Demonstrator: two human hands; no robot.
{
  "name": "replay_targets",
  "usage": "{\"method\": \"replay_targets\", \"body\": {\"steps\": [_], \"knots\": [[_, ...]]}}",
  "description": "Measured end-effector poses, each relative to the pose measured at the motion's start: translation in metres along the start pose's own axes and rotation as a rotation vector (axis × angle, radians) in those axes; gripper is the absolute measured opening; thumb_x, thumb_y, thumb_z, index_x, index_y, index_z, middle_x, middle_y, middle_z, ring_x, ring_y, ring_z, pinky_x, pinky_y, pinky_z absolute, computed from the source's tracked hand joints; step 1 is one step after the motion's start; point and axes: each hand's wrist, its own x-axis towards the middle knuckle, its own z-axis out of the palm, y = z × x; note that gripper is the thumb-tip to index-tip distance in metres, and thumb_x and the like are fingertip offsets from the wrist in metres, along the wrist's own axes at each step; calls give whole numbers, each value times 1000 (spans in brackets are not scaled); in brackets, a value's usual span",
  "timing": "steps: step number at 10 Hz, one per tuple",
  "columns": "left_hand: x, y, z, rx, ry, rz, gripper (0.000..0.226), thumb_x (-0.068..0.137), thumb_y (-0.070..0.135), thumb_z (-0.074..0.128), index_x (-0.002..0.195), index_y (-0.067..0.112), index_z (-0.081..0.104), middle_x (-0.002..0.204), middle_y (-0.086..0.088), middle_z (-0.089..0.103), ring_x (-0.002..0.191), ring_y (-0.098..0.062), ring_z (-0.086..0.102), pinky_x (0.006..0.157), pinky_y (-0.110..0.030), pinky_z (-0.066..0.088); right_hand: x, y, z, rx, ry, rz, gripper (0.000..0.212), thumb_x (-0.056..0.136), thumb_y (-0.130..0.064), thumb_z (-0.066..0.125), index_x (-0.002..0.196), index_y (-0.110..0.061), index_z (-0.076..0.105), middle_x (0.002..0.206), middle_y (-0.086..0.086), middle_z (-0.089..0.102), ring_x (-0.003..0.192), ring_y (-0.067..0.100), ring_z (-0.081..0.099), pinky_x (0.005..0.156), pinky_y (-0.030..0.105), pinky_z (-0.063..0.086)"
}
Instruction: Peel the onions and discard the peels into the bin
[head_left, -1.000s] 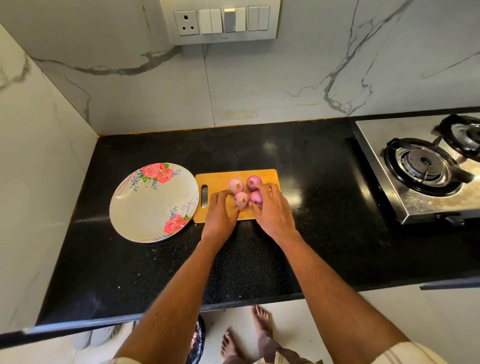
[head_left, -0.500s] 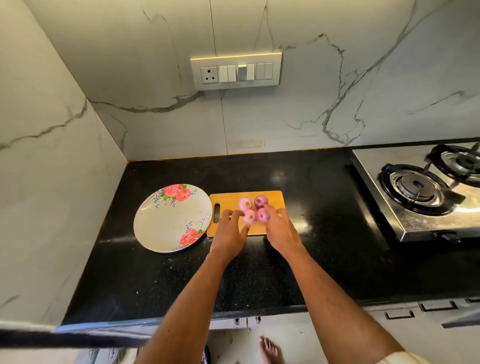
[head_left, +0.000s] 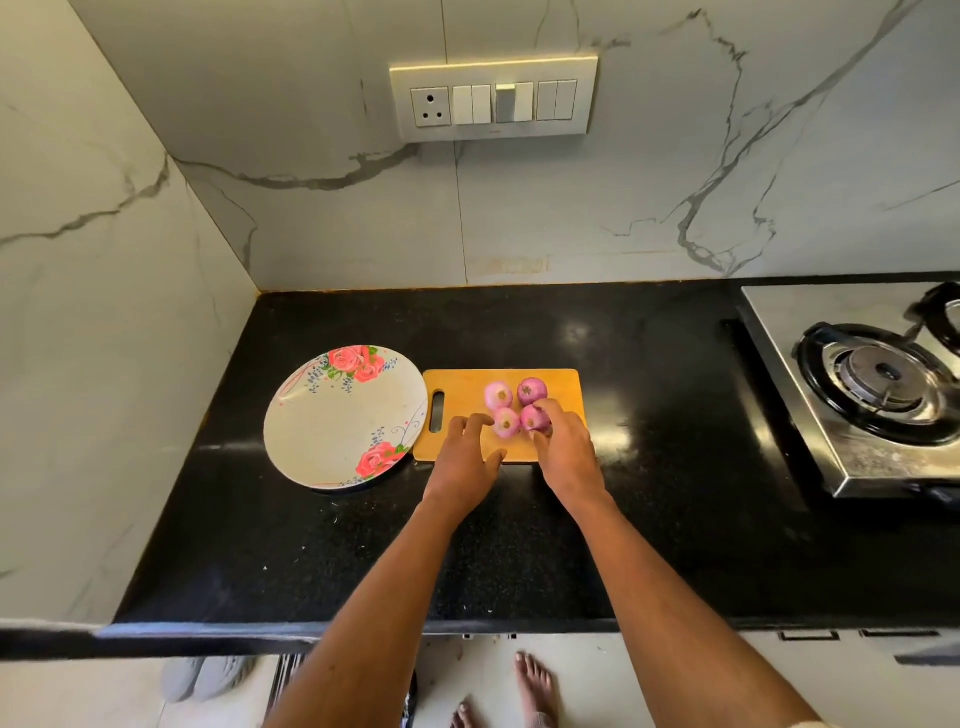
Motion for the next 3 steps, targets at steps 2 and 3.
{"method": "replay_targets", "body": {"steps": [2,3], "knots": [[7,8,8,-23,-7,5,47,97,21,67,139,21,46,145,-6,40,121,-24,57,103,-33,46,-3,-1,-6,-50,-26,-27,41,98,-25,64,135,-28,46,121,5,51,104,29,60,81,47,56],[12,15,7,-40,22,18,46,98,23,65,140,20,46,144,-7,41,120,-24,57,100,-31,45,-3,-3,-8,-144,15,-59,42,99,-32,61,138,-25,45,131,6,50,111,29,59,84,46,56]]}}
